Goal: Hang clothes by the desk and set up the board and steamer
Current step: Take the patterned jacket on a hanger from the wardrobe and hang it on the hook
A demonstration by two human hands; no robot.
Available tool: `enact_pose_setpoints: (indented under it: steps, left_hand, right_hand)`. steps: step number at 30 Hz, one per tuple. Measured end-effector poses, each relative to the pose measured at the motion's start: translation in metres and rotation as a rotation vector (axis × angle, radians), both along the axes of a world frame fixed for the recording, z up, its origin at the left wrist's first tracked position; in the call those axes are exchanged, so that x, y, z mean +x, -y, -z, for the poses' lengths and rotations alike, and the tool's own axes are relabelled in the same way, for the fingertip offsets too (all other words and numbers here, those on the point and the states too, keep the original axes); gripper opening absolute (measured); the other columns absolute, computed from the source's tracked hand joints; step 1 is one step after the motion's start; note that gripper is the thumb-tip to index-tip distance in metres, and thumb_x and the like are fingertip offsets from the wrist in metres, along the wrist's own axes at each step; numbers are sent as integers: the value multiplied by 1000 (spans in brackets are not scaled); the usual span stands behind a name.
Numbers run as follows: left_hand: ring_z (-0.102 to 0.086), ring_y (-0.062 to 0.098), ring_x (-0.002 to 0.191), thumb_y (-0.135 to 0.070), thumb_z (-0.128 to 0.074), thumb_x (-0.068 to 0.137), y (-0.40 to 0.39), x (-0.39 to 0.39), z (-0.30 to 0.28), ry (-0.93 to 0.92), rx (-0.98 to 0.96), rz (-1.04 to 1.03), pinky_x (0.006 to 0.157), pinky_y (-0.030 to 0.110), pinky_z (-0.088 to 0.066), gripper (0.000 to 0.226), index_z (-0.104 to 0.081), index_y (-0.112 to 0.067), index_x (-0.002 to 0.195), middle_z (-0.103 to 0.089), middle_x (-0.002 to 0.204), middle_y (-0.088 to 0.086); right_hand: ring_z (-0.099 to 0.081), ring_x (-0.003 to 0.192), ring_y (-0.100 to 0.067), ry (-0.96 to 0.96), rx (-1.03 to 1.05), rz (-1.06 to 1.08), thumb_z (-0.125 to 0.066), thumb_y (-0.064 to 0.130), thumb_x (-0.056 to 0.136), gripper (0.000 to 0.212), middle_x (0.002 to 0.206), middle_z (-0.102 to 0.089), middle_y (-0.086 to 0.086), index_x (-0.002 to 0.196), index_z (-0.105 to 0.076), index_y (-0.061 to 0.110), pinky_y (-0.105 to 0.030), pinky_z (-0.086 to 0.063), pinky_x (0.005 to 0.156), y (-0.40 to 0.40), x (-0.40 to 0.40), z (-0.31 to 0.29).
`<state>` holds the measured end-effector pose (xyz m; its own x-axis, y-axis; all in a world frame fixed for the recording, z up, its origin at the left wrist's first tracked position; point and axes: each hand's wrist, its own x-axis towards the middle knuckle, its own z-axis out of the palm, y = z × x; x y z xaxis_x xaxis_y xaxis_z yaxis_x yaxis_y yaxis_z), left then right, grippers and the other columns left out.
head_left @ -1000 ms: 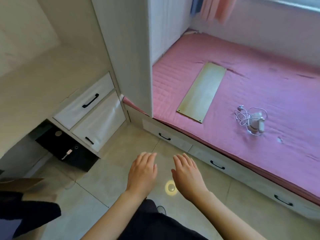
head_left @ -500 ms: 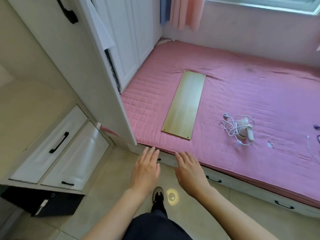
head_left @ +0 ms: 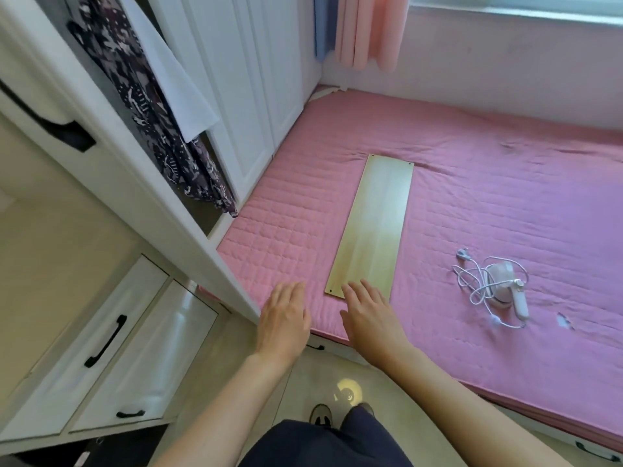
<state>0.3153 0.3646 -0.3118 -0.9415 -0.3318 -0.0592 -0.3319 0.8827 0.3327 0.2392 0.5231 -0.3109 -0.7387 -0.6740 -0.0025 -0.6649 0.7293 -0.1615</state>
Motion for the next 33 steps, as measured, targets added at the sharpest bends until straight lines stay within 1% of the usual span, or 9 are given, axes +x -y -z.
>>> enact_pose_setpoints:
  steps: [4, 8, 13, 19, 23, 26, 29, 31, 33]
  left_hand:
    - [-29, 25, 140, -23, -47, 96, 14, -35, -4, -11, -26, -61, 116, 37, -24, 51, -35, -13, 144, -40, 147, 5]
    - [-26, 23, 142, -25, -45, 98, 26, -69, -6, -17, -25, -148, 117, 36, -24, 50, -33, -16, 145, -38, 150, 4]
    - [-23, 22, 143, -25, -40, 100, 39, -114, -14, -63, -42, -286, 116, 33, -21, 47, -33, -15, 145, -36, 151, 2]
    - [-40, 27, 132, -16, -49, 95, 69, -168, -39, -157, -80, -440, 110, 36, -33, 42, -46, -5, 136, -51, 138, 11]
    - [-43, 30, 129, -10, -52, 92, 101, -202, -64, -255, -140, -518, 106, 38, -37, 40, -51, 0, 130, -56, 131, 13]
    - [-44, 30, 128, -10, -53, 92, 123, -219, -84, -286, -188, -549, 104, 38, -40, 39, -52, 0, 129, -57, 129, 14]
    - [-45, 30, 128, -12, -54, 92, 149, -233, -103, -311, -244, -592, 104, 40, -41, 40, -52, -1, 130, -57, 130, 13]
    - [-49, 30, 123, -11, -55, 90, 167, -240, -115, -347, -286, -616, 101, 41, -45, 37, -55, -1, 126, -59, 125, 13]
    - [-52, 30, 117, -10, -56, 88, 187, -247, -130, -393, -319, -640, 94, 41, -49, 34, -57, -1, 121, -61, 119, 13]
  right_hand:
    - [-52, 121, -39, -6, -20, -64, -65, 20, 84, 47, 124, -59, -16, 125, -54, 1, -49, -48, 96, 19, -40, -4]
    - [-46, 127, -39, -14, -6, -176, -58, 23, 90, 49, 132, -54, -16, 133, -48, 1, -49, -41, 104, 41, -85, -7]
    - [-49, 122, -38, -51, -23, -312, -58, 23, 89, 43, 125, -57, -13, 126, -52, 2, -46, -43, 100, 70, -146, -17]
    - [-51, 121, -38, -110, -63, -438, -62, 23, 86, 45, 123, -59, -15, 125, -54, 2, -45, -45, 100, 105, -213, -38]
    - [-51, 123, -39, -133, -100, -503, -63, 21, 86, 46, 123, -60, -16, 126, -54, 1, -48, -45, 100, 134, -250, -53]
    - [-51, 122, -38, -169, -128, -555, -63, 20, 86, 44, 122, -60, -15, 125, -54, 1, -47, -45, 100, 157, -270, -70]
    - [-48, 125, -36, -197, -158, -604, -59, 18, 88, 45, 126, -58, -14, 128, -52, 1, -46, -41, 105, 185, -285, -89]
    - [-48, 126, -35, -221, -183, -623, -59, 17, 87, 45, 126, -58, -15, 129, -51, 0, -46, -41, 105, 206, -295, -101]
    - [-51, 123, -38, -243, -212, -638, -64, 16, 84, 46, 122, -60, -16, 126, -54, -1, -47, -44, 102, 225, -304, -116]
